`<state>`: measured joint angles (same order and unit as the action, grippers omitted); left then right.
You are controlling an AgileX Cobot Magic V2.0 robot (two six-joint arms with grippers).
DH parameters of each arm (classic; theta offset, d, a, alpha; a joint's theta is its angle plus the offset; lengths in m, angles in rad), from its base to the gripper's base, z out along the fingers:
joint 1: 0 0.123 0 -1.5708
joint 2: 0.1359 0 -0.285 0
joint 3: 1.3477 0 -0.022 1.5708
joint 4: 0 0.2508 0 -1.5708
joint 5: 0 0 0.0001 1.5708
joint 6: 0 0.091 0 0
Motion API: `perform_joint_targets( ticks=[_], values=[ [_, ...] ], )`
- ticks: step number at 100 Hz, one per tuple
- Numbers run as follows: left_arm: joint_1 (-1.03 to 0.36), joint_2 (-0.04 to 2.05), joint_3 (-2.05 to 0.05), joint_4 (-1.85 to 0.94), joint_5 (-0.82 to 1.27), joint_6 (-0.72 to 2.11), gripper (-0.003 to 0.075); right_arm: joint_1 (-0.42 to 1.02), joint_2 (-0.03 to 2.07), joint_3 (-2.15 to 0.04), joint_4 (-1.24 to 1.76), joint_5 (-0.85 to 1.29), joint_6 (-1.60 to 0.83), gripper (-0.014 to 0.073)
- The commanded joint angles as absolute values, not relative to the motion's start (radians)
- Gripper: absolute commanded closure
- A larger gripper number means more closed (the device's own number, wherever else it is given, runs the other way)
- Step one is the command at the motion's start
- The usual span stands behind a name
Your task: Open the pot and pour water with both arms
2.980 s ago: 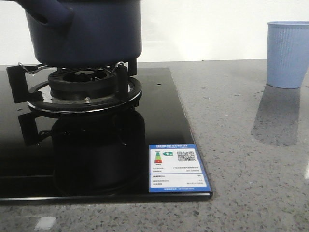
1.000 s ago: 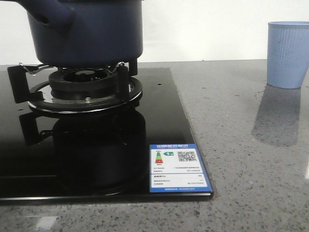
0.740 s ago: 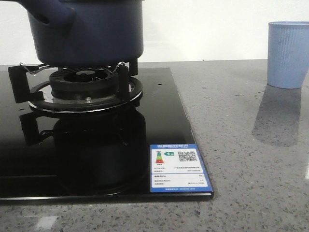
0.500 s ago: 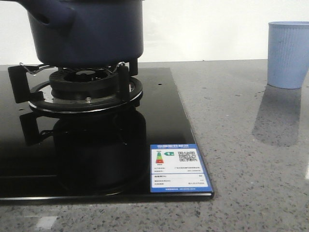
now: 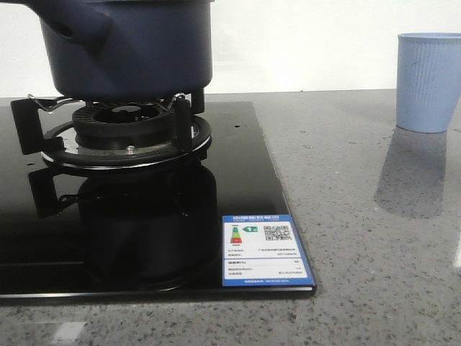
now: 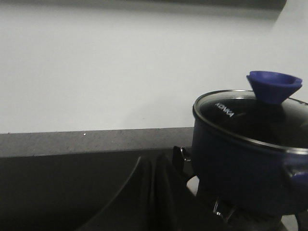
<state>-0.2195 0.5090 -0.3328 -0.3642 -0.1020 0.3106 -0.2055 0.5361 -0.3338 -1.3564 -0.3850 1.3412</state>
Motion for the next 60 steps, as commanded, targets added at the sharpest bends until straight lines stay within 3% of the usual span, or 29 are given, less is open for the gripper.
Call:
perform_joint_targets(
  ticks=[1, 23, 60],
  values=[
    [-0.216, 0.450, -0.294, -0.389, -0.218, 0.304, 0.0739, -0.205, 0.496, -0.297, -1.323, -0.347, 1.344, 0.0660],
    [-0.216, 0.378, -0.247, -0.399, -0.152, 0.304, 0.0739, -0.205, 0.454, -0.219, -1.345, -0.345, 1.344, 0.0660],
    [-0.216, 0.378, -0.247, -0.399, -0.242, 0.304, 0.0739, -0.205, 0.454, -0.219, -1.345, -0.374, 1.344, 0.0660]
  ],
)
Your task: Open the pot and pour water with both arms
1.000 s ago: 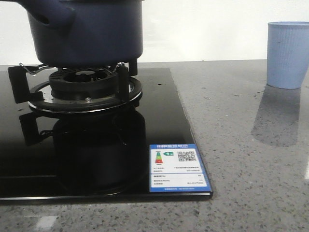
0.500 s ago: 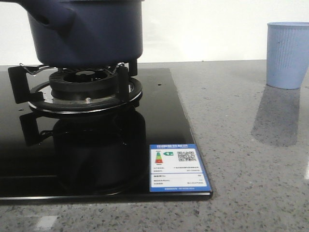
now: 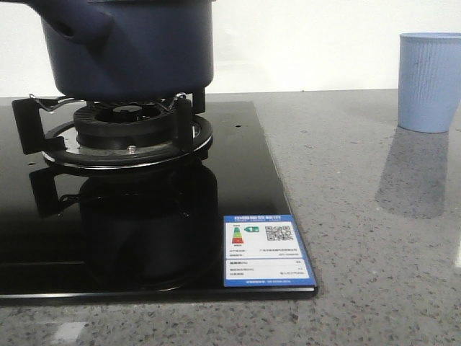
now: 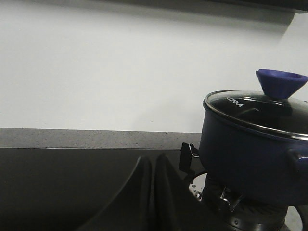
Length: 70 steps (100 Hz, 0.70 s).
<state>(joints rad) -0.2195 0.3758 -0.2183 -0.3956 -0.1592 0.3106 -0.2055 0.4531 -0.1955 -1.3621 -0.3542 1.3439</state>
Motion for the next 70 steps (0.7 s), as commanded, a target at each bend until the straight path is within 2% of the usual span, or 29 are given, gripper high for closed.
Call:
perform_joint_targets(
  ticks=[1, 70],
  values=[
    [-0.216, 0.378, -0.247, -0.399, -0.242, 0.304, 0.0739, -0.205, 0.454, -0.219, -1.345, -0.374, 1.344, 0.0660],
    [-0.221, 0.376, -0.245, -0.392, -0.244, 0.304, 0.0739, -0.205, 0.454, -0.219, -1.345, -0.374, 1.344, 0.0660]
  ],
)
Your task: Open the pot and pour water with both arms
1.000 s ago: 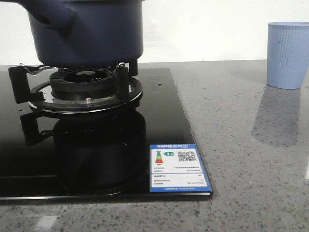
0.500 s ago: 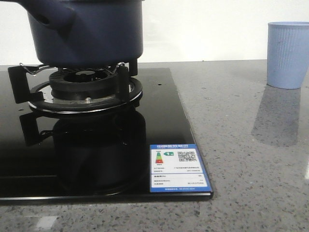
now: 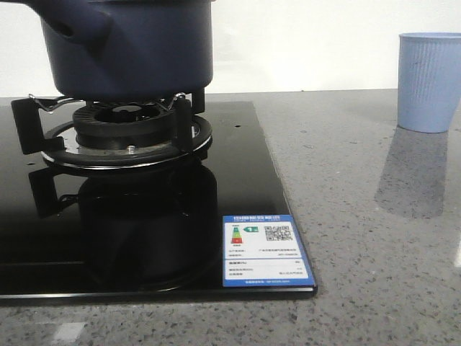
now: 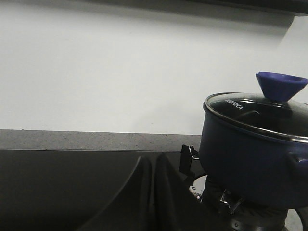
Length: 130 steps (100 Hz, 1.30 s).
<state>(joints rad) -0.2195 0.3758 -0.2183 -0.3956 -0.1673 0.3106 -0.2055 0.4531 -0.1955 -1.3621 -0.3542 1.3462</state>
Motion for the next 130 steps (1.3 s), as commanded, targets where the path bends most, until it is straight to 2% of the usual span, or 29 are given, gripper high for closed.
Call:
perform_joint_targets(
  ticks=[1, 18, 28, 41, 59, 75, 130],
  values=[
    [-0.221, 0.376, -0.245, -0.387, -0.244, 0.304, 0.0739, -0.205, 0.454, -0.219, -1.345, -0.374, 1.344, 0.0660],
    [-0.204, 0.305, -0.196, -0.344, -0.233, 0.299, 0.0739, -0.205, 0.454, -0.219, -1.345, -0.374, 1.344, 0.0660],
    [-0.136, 0.216, -0.139, -0.320, -0.192, 0.287, 0.0739, -0.205, 0.454, -0.219, -1.345, -0.374, 1.344, 0.0660],
    [-0.036, 0.099, -0.066, -0.160, -0.129, 0.095, 0.0739, -0.205, 0.454, -0.219, -1.345, -0.374, 1.344, 0.0660],
    [0.008, -0.024, 0.036, -0.125, -0.109, 0.064, 0.0739, -0.205, 0.454, -0.219, -1.345, -0.374, 1.344, 0.0660],
    [0.010, -0.030, 0.036, -0.124, 0.000, 0.064, 0.0739, -0.205, 0.454, -0.219, -1.345, -0.376, 1.344, 0.0660],
    [0.008, -0.030, 0.034, -0.129, 0.000, 0.064, 0.0739, -0.205, 0.454, -0.219, -1.345, -0.376, 1.344, 0.0660]
  ],
)
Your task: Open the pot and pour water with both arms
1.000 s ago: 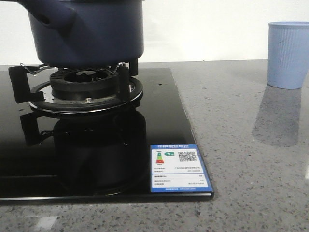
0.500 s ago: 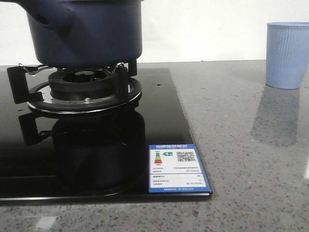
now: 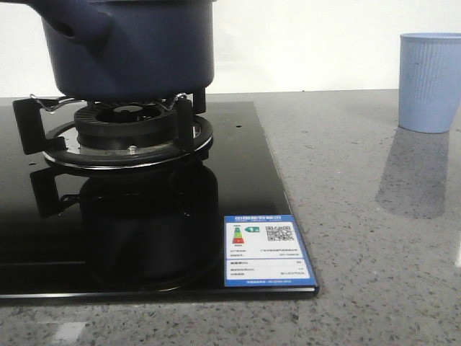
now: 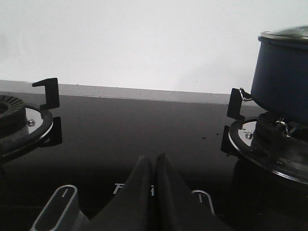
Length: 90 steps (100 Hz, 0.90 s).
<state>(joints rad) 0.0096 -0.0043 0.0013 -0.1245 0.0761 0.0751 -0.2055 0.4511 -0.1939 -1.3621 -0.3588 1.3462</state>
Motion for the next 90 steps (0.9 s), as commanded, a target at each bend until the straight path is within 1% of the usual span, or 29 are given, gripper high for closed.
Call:
perform_joint_targets(
  ticks=[1, 90],
  values=[
    [0.008, -0.030, 0.034, -0.129, 0.000, 0.064, 0.0739, -0.205, 0.454, -0.219, -1.345, -0.376, 1.344, 0.0660],
    [0.008, -0.030, 0.034, -0.129, 0.000, 0.064, 0.0739, -0.205, 0.433, -0.219, -1.345, -0.376, 1.344, 0.0660]
  ],
)
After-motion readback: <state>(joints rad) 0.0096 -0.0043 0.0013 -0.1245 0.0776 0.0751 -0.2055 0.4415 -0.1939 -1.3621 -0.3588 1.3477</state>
